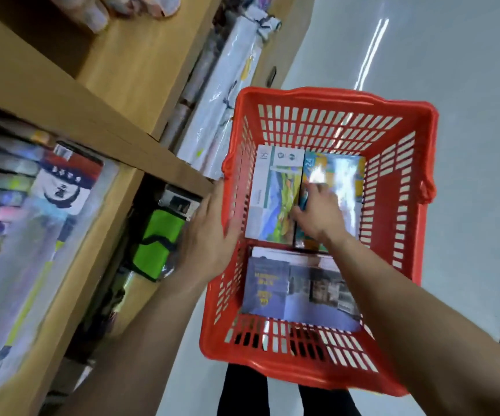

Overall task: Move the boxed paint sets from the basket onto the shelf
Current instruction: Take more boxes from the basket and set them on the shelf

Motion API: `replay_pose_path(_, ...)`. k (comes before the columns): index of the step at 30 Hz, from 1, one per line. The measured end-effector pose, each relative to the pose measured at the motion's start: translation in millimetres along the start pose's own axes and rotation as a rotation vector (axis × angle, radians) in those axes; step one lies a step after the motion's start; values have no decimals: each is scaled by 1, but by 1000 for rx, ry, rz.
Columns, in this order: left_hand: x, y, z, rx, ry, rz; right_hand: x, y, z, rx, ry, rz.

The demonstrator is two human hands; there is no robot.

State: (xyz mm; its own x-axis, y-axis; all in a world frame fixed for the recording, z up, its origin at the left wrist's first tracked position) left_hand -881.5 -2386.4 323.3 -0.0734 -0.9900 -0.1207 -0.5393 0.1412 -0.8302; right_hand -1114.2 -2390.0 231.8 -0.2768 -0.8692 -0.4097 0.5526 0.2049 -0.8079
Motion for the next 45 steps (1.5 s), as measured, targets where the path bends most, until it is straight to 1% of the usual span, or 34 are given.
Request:
replay_pose_path(2,1,4,6,-59,-4,-10,31,-3,10,-54,-71,-127)
replay_pose_path(5,2,9,11,-141,-20,-18,64,-6,22,-121,-146,-242)
replay_pose_path(10,2,11,12,-198,-36,-38,77,2,20,-91,-100,-331)
replay_pose_path(13,1,11,11,-258,-42,-10,87,4,21,-107,-90,-332)
replay_pose_path(17,2,10,9,-265,-61,10,89,13,24,-229,-138,-255)
replay_pose_path(21,1,9,8,-266,-80,16,82,19,23,-194,-186,-248)
replay_pose_path(26,1,9,7,-261,-84,26,79,25,22,-238,-249,-257)
replay_pose_path(31,2,9,7,-282,-94,25,92,26,31,-318,-181,-229)
replay_pose_path(35,1,10,8,-300,-97,23,94,29,30,-309,-167,-220)
replay_pose_path(41,0,10,9,-302,-102,31,89,15,35,-269,-254,-271)
replay_pose_path(43,0,10,8,-302,-102,30,85,5,41,-262,-313,-315)
replay_pose_path(45,1,10,9,-300,-102,30,81,-8,49,-259,-359,-311)
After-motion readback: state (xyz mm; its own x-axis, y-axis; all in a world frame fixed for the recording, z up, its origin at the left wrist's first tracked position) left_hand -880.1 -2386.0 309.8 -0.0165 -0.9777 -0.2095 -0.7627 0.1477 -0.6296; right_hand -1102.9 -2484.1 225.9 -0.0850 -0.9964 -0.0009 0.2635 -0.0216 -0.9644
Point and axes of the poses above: each hand's wrist, its own x-axis towards the middle knuckle, its own y-axis out of the palm, z = x × y, the point moved 5 cm from there along x, towards the middle knuckle, and after that the axes turned 10 degrees about -z, right-handed, at the moved point
